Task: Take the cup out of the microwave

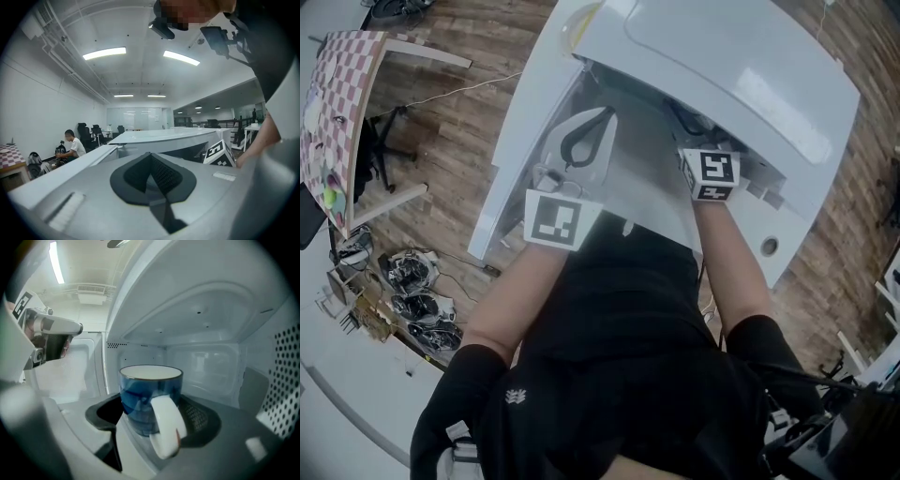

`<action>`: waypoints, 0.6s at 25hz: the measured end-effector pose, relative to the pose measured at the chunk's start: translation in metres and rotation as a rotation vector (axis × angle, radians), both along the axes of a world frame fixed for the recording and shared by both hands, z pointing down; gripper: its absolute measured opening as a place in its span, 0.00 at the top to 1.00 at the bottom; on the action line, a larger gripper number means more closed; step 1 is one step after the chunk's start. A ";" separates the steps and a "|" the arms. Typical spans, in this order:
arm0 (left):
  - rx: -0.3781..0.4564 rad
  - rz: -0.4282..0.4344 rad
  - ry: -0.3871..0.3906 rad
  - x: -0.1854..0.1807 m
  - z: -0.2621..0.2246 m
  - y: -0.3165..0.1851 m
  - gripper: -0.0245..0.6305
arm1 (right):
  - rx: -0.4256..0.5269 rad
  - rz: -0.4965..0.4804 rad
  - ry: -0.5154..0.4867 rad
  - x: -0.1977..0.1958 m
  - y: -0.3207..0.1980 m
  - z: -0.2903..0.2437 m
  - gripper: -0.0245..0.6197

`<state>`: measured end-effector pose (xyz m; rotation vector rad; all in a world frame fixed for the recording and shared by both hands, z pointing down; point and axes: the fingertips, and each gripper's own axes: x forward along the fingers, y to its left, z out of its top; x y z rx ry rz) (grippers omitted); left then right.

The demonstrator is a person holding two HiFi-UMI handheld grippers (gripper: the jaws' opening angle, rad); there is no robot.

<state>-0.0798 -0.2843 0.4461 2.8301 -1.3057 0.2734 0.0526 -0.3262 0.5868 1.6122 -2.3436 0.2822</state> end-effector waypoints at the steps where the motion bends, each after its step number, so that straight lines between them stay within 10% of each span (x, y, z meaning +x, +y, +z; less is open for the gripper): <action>1: 0.003 -0.004 -0.002 -0.001 -0.002 0.001 0.95 | 0.000 -0.007 -0.002 -0.001 0.002 -0.002 0.39; 15: -0.015 -0.056 -0.007 -0.020 -0.013 0.014 0.95 | -0.021 -0.074 -0.014 -0.016 0.047 -0.010 0.39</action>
